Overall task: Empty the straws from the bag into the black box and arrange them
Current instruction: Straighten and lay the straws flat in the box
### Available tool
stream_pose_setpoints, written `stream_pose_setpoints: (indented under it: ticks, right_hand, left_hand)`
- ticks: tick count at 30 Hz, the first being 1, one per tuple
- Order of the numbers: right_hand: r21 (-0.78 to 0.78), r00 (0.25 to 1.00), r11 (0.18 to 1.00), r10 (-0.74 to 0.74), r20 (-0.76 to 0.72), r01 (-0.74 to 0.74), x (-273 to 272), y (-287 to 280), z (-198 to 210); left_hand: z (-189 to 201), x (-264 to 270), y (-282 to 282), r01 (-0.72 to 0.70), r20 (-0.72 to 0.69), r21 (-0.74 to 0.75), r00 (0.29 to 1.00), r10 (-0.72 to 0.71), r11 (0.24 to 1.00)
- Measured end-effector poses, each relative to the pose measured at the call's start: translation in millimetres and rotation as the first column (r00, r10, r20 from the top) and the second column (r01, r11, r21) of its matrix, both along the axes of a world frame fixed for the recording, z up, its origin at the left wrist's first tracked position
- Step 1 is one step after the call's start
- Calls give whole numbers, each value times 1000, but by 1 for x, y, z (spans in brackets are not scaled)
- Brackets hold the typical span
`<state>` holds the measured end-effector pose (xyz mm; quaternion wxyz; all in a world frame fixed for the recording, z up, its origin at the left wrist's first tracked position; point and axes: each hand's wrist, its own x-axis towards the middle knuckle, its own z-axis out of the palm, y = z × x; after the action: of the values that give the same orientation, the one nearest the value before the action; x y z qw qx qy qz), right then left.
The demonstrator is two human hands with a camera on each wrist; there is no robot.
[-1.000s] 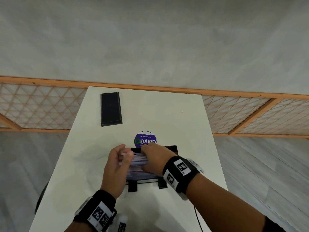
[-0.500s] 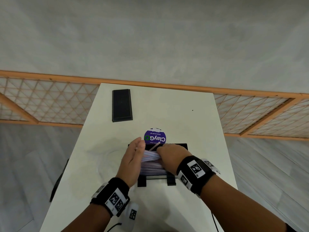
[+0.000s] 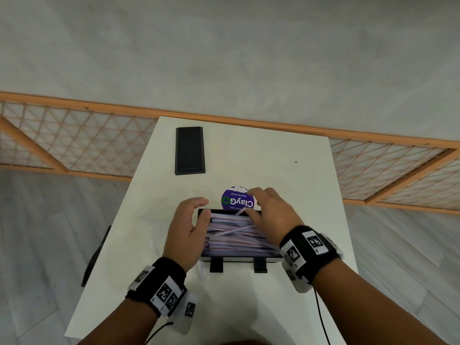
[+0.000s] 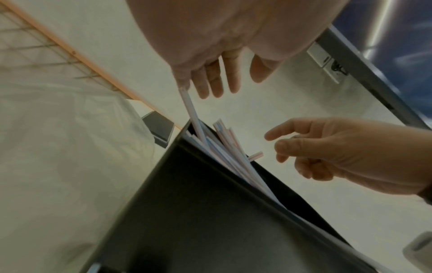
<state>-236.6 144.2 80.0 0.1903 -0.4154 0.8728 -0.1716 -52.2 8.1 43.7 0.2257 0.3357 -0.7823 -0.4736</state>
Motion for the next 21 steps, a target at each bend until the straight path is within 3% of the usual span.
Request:
stream_pose_setpoints:
  ticks: [4, 8, 12, 17, 21]
  right_hand:
    - [133, 997, 988, 78, 30, -81, -1, -13, -19]
    - [36, 992, 992, 115, 50, -117, 7, -15, -21]
    - [-125, 992, 985, 122, 38, -117, 11, -6, -1]
    - [-361, 997, 929, -78, 13, 77, -1, 21, 48]
    - [-522, 952, 800, -203, 227, 295, -16, 51, 71]
  left_hand:
    - [-10, -1, 6, -40, 128, 183, 992, 16, 982]
    - [-12, -4, 14, -46, 111, 249, 994, 19, 968]
    - [-16, -2, 15, -2, 110, 201, 994, -21, 980]
    - [-21, 3, 13, 93, 170, 129, 979, -115, 987]
    - [-17, 1, 17, 80, 104, 251, 989, -109, 965]
